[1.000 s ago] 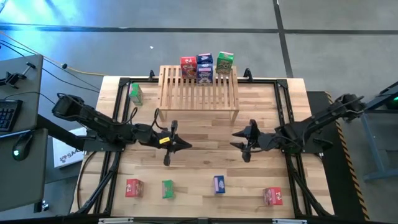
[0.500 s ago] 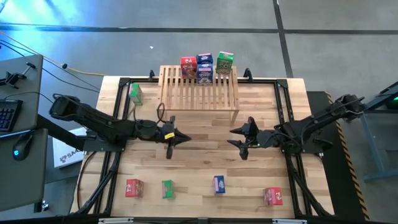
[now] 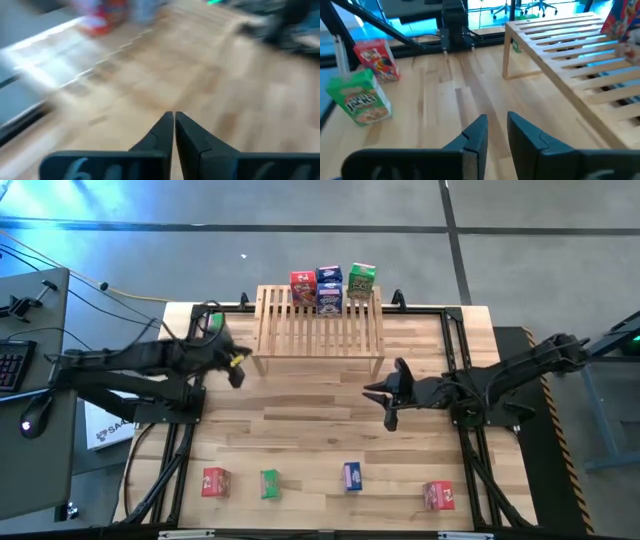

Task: Stack cereal on shelf
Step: Put the top green cereal box aligned with the other green cereal box on the shelf

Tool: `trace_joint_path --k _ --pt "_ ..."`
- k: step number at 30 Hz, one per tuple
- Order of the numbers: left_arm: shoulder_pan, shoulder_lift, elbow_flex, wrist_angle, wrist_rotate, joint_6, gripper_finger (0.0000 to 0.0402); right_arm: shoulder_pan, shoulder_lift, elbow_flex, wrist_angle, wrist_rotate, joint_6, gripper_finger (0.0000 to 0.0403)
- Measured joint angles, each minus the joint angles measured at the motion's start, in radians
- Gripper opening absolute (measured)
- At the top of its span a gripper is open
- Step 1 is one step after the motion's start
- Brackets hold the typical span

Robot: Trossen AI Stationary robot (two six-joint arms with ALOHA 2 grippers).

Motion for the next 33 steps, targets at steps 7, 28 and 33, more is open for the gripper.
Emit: trace_joint_path --k 7,28,33 --pt "0.17 0.043 0.111 -0.293 -0.092 -0.061 0.0102 -0.066 0.0 0.0 -0.032 -0.088 -0.042 0.0059" --pt "0.661 0.324 0.125 -0.307 0.06 -0.028 0.0246 -0.053 0.0 0.0 -0.068 -0.119 -0.098 0.0058" --pt "0.723 0.387 0.125 -0.307 0.077 -0.003 0.0246 -0.053 0.0 -0.002 -0.068 -0.119 -0.096 0.0059"
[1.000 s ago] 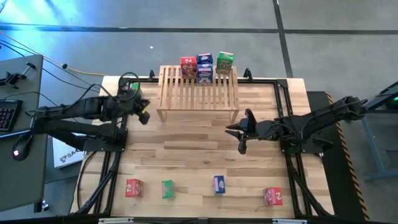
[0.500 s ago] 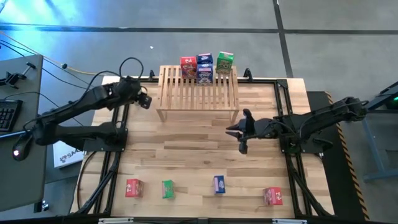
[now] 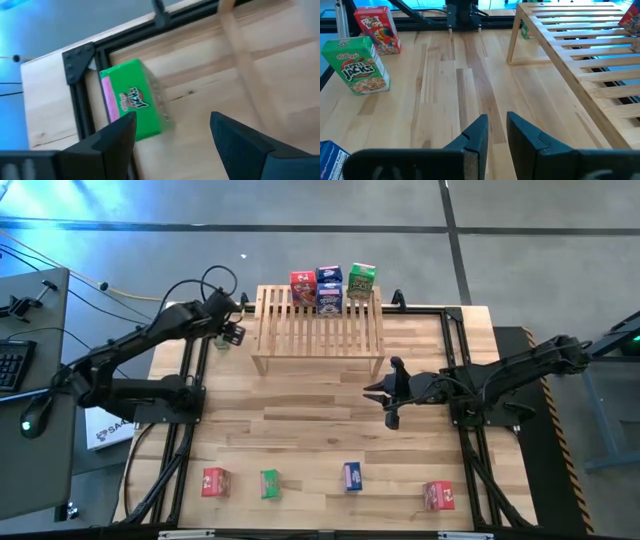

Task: Stack cereal on shelf
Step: Put the top green cereal box aligned with the other green cereal box on the shelf

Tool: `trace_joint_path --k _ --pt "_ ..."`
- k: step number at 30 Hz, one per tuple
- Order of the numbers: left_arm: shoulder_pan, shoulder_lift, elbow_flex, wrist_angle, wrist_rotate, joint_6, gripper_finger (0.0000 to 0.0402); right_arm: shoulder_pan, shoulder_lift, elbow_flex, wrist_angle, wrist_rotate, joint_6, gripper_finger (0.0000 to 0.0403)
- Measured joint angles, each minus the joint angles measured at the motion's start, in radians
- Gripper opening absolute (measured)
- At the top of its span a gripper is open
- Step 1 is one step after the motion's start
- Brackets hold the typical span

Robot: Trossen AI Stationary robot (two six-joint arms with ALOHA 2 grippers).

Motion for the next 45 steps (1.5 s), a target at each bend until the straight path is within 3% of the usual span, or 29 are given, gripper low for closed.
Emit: trace_joint_path --k 9,26,38,45 --pt "0.054 0.076 0.0 -0.067 -0.039 0.013 0.0246 0.0 0.0 0.0 0.0 0.0 -0.005 0.0059" --pt "0.055 0.151 0.0 -0.063 -0.066 0.003 0.0246 0.002 0.0 -0.001 0.0 -0.031 -0.007 0.0059" --pt "0.055 0.182 0.0 -0.064 -0.082 0.018 0.0246 0.068 0.0 -0.001 0.0 -0.001 -0.007 0.0059" --pt "0.055 0.182 0.0 -0.063 -0.09 0.075 0.0222 0.081 0.0 -0.001 0.001 0.018 -0.007 0.0059"
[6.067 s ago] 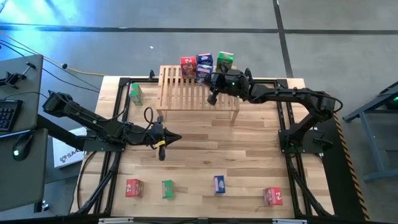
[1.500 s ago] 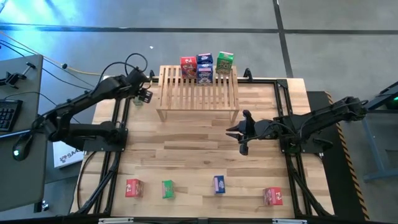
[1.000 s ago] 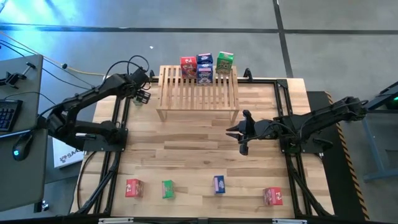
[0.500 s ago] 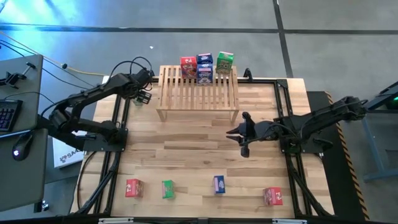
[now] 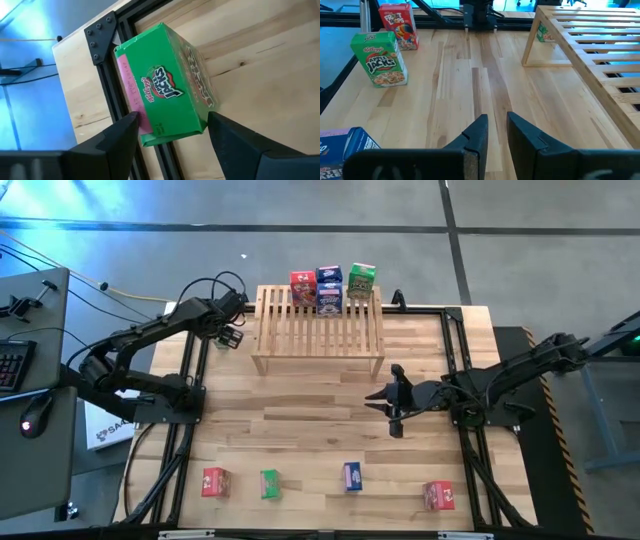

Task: Stack cereal on shelf
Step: Put the top green cereal box aligned with the other green cereal box on the shelf

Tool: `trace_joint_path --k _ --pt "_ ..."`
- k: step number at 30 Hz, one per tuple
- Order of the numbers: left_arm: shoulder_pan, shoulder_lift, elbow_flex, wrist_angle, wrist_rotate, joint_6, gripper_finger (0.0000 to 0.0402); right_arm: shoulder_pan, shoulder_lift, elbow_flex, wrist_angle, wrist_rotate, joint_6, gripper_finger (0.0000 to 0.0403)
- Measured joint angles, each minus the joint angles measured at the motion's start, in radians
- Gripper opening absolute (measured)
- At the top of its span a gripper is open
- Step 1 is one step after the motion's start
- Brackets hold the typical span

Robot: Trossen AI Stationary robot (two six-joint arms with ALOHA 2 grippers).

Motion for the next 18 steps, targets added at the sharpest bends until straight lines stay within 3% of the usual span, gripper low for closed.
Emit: trace_joint_path --k 9,18 --pt "-0.005 0.0 0.003 -0.003 -0.003 0.001 0.0213 0.0 0.0 0.0 0.0 -0.005 -0.026 0.0059" --pt "-0.019 0.001 0.114 -0.015 0.127 0.008 0.0223 0.0 0.0 0.0 0.0 -0.007 -0.026 0.0075"
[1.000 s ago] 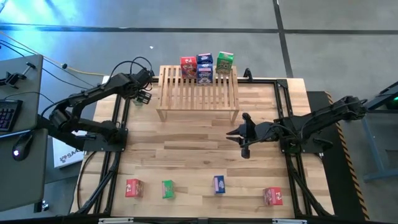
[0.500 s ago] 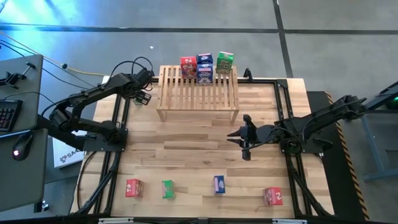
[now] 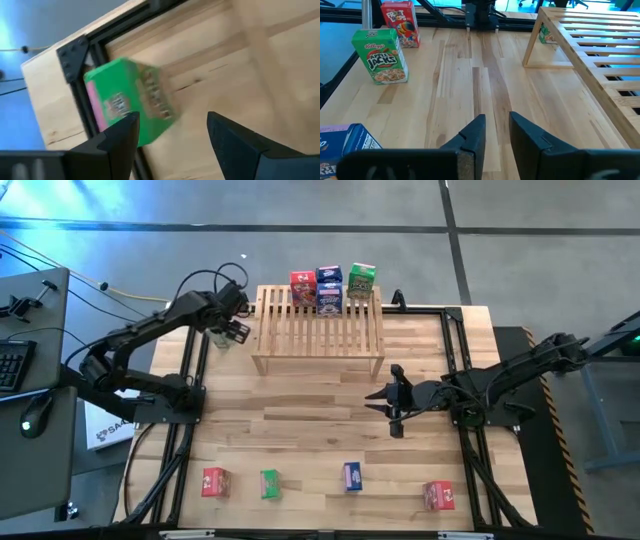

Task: Stack cereal on shelf
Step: Put the top green cereal box aligned with the other green cereal box on the shelf

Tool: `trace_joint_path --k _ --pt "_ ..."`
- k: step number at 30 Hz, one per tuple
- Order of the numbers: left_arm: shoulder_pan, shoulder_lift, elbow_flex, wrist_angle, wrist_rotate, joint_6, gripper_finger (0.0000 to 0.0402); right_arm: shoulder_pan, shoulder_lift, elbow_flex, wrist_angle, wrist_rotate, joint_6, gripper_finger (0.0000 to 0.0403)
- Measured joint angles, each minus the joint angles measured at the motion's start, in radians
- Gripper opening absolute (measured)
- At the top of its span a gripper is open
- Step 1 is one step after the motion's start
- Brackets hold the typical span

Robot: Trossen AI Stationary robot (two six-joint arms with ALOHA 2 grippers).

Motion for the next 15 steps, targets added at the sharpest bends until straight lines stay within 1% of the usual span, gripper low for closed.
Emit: trace_joint_path --k 5,10,15 --pt "0.005 0.0 0.041 0.001 0.012 0.011 0.0223 0.0 0.0 0.0 0.0 0.0 0.0 0.0076" --pt "0.029 0.0 0.046 0.0 0.036 0.043 0.0223 0.0 0.0 0.0 0.0 0.0 0.0 0.0076" --pt "0.053 0.0 0.046 0.001 0.006 0.021 0.0223 0.0 0.0 0.0 0.0 0.0 -0.003 0.0076"
